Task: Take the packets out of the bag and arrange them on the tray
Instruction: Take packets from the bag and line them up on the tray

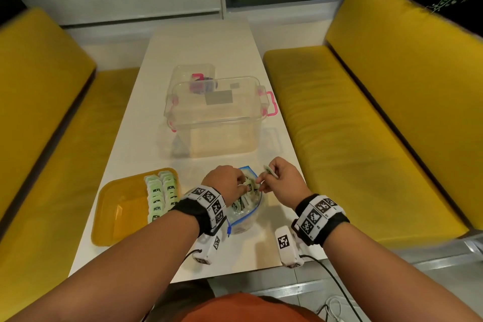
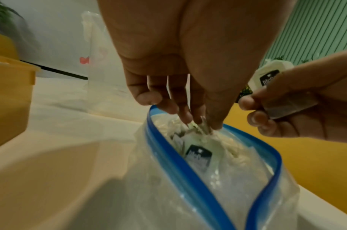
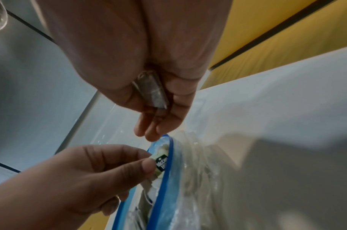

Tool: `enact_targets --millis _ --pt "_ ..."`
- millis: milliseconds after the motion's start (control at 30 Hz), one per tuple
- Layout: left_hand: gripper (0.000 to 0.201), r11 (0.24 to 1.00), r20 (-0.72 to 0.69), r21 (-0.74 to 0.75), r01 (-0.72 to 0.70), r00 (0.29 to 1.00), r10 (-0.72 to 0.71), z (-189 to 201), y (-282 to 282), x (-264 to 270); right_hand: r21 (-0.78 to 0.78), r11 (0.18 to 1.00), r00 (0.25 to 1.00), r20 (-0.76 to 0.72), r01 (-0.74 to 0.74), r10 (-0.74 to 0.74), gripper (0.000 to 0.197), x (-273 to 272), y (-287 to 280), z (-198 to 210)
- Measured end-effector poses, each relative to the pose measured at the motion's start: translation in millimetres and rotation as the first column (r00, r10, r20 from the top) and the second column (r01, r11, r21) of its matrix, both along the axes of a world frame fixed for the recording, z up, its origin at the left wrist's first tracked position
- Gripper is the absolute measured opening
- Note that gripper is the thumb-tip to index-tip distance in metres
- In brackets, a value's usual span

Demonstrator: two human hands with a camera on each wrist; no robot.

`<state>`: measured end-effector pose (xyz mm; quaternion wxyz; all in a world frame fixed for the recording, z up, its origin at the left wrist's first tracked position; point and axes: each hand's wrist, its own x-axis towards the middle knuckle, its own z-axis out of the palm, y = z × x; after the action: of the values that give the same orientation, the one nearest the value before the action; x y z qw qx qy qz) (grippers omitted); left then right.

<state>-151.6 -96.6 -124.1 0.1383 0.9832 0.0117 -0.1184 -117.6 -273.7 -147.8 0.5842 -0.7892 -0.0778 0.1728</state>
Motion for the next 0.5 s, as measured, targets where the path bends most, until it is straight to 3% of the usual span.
enact_targets --millis 167,267,367,500 --pt "0.023 1.000 0.040 0.023 0.018 0.999 -0.018 2.3 -7.4 2.9 -0.121 0.992 0.999 0.013 -0.030 0.032 0.018 -5.5 -5.2 -2.0" --pt "0.014 0.996 0.087 -0.087 -0.019 0.996 0.026 8.0 -4.2 -0.3 -0.131 0.991 0.999 0.034 -0.007 0.011 0.023 -7.1 -6.7 1.7" --pt "0.006 0.969 0.124 -0.242 -0.051 0.989 0.083 20.9 3.8 -4.4 -0.098 0.995 0.995 0.093 -0.032 0.042 0.011 -8.3 -5.8 6.0" --pt "0.004 0.939 0.186 -0.345 0.013 0.981 0.055 43.8 12.6 -9.4 -0.005 0.995 0.990 0.094 -0.103 0.103 0.028 -8.8 3.6 15.7"
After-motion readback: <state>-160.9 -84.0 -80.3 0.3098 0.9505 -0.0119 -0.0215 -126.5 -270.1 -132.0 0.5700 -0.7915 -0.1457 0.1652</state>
